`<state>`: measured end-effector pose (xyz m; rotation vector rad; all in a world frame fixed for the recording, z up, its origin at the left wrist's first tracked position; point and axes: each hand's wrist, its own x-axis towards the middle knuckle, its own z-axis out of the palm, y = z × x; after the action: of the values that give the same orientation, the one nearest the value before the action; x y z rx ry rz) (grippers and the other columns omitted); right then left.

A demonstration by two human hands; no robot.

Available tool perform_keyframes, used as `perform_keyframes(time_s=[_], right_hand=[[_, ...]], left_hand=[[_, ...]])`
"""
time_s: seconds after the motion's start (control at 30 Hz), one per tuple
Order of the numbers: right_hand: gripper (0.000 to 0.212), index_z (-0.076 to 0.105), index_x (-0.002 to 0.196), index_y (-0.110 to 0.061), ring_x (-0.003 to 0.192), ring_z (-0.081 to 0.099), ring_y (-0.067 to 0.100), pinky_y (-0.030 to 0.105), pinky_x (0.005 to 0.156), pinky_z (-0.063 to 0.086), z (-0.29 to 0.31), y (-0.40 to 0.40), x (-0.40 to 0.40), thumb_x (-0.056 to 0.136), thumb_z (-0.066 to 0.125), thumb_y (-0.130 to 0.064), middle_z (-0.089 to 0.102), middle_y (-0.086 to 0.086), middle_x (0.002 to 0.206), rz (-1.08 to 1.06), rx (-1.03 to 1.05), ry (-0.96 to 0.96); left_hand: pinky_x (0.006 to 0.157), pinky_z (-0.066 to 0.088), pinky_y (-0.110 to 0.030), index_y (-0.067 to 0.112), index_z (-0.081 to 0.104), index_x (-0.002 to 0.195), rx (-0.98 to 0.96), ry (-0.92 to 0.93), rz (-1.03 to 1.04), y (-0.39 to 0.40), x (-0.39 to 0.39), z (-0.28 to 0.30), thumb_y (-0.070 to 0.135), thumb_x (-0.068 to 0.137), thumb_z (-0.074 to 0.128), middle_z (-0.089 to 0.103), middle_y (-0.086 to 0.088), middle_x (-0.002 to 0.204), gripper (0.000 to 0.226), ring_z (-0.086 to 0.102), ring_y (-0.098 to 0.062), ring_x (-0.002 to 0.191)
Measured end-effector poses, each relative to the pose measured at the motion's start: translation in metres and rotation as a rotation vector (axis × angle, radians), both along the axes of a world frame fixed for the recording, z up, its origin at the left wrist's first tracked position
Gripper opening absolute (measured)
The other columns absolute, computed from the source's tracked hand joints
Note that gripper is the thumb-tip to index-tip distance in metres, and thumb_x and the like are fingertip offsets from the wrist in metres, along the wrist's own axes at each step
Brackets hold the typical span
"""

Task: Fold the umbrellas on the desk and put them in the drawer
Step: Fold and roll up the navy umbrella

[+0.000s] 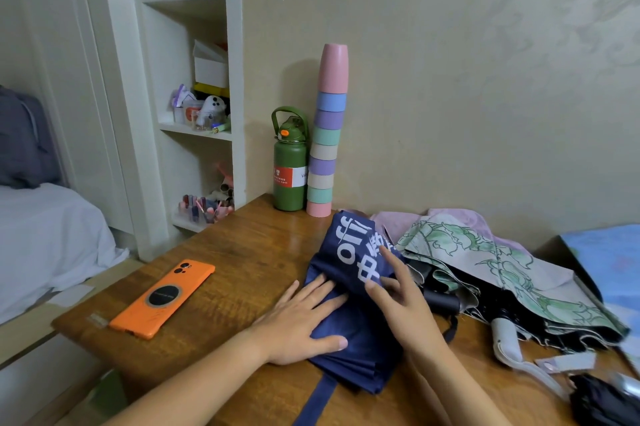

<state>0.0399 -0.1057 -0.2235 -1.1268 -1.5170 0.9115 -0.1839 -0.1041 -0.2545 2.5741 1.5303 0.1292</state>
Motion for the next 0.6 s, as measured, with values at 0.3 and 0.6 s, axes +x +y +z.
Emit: perform_keyframes(time_s=[0.3, 0.6], right_hand=[[0.067, 0.058, 0.135, -0.004, 0.066, 0.055, 0.021, 0.031, 0.069, 0.044, 0.008, -0.004, 0.012, 0.076, 0.081, -0.028, 0.063, 0.019, 0.098, 0.108, -0.432, 0.665], [0.04, 0.067, 0.125, -0.03, 0.052, 0.037, 0.014, 0.024, 0.052, 0.032, 0.017, -0.01, 0.017, 0.095, 0.066, -0.002, 0.044, 0.002, 0.059, 0.075, 0.002, 0.382]], left_hand=[[0.128, -0.009, -0.043, 0.044, 0.003, 0.163, 0.005, 0.008, -0.004, 0.002, -0.001, -0.002, 0.082, 0.094, 0.028, -0.018, 0.016, 0.169, 0.082, -0.03, 0.003, 0.148], [0.127, -0.012, -0.04, 0.048, 0.0, 0.161, 0.025, -0.011, -0.016, 0.003, -0.001, -0.002, 0.082, 0.093, 0.03, -0.02, 0.02, 0.168, 0.081, -0.031, 0.005, 0.147]])
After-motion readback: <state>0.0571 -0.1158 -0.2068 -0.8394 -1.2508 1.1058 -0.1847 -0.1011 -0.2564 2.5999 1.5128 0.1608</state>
